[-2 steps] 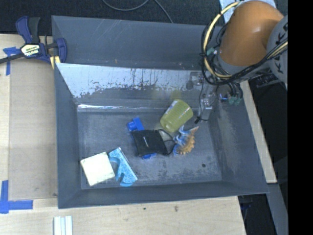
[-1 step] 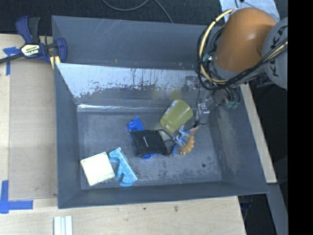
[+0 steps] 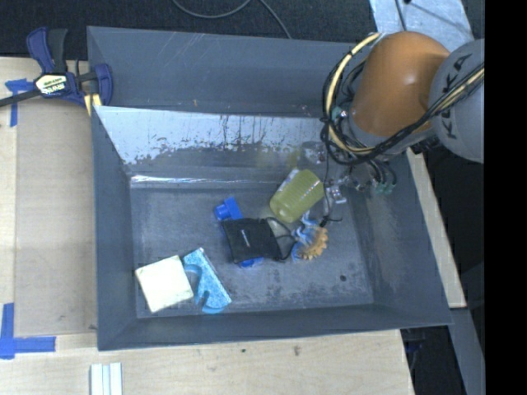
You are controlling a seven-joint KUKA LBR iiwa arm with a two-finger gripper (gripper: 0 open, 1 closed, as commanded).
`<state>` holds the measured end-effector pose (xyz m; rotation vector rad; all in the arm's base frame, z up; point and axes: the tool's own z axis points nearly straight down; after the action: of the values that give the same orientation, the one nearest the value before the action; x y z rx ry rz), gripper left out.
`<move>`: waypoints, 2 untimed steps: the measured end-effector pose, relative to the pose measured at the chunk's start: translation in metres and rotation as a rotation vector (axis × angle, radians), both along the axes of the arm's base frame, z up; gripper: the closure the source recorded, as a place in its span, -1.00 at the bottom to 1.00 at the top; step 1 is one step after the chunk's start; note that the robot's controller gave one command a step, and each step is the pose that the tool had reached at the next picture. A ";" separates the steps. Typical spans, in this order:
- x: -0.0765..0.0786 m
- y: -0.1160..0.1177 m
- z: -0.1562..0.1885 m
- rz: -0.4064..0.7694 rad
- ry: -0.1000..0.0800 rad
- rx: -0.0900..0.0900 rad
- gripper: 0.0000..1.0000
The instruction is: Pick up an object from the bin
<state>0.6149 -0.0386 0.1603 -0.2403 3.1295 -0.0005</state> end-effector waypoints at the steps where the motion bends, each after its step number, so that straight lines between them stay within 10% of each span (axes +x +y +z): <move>1: 0.000 0.002 -0.026 -0.261 -0.009 0.002 -1.00; 2: 0.006 0.009 -0.040 -0.216 -0.008 0.001 -1.00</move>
Offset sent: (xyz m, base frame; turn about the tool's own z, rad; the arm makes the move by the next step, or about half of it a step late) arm 0.0113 0.0163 -0.0558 0.0367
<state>0.6213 -0.0292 0.1203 0.0983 3.1289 -0.0005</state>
